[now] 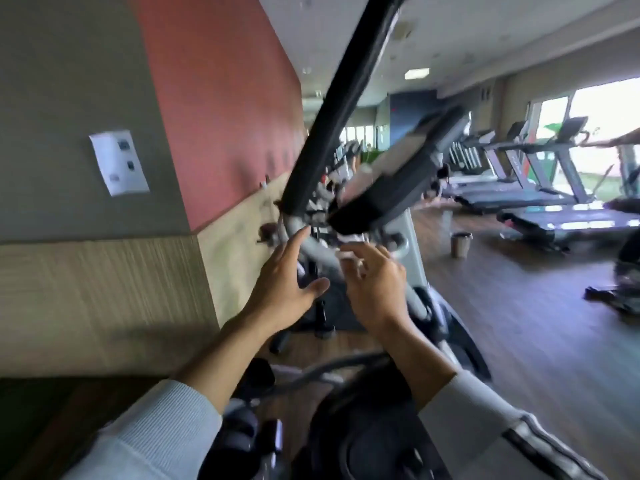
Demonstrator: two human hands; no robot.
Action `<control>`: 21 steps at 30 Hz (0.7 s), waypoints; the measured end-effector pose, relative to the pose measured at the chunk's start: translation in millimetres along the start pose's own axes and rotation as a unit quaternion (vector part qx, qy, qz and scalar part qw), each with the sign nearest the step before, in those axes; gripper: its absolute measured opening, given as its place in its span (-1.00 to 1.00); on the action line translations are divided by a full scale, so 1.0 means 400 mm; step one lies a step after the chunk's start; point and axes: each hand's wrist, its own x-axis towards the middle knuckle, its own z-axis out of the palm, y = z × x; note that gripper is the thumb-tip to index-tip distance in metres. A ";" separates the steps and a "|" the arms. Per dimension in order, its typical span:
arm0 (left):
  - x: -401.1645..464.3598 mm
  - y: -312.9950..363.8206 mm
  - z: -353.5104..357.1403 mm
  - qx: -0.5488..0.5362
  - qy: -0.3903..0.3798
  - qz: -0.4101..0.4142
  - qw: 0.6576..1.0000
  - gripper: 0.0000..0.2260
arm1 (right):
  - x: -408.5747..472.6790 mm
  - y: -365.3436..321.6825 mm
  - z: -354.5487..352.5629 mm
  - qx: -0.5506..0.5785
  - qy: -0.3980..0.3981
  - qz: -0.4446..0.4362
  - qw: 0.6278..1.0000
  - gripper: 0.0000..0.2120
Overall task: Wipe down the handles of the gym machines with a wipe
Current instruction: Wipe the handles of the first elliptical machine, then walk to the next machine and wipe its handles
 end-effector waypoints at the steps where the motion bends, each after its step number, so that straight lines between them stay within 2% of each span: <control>1: -0.052 -0.010 0.036 -0.003 -0.013 -0.006 1.000 -0.23 | -0.053 0.021 -0.013 -0.006 -0.013 0.019 1.000 -0.85; 6: -0.329 -0.029 0.238 -0.102 -0.082 -0.082 0.988 -0.32 | -0.356 0.118 -0.102 -0.025 -0.076 0.160 0.984 -0.93; 12: -0.640 0.028 0.442 -0.170 -0.190 -0.145 0.956 -0.41 | -0.702 0.226 -0.278 -0.078 -0.114 0.321 0.937 -0.94; 17: -0.832 0.074 0.593 -0.147 -0.358 -0.234 0.892 -0.41 | -0.937 0.315 -0.459 -0.119 -0.133 0.439 0.881 -0.94; 21: -0.926 0.153 0.722 -0.101 -0.457 -0.251 0.848 -0.47 | -1.079 0.394 -0.596 -0.162 -0.138 0.492 0.844 -0.95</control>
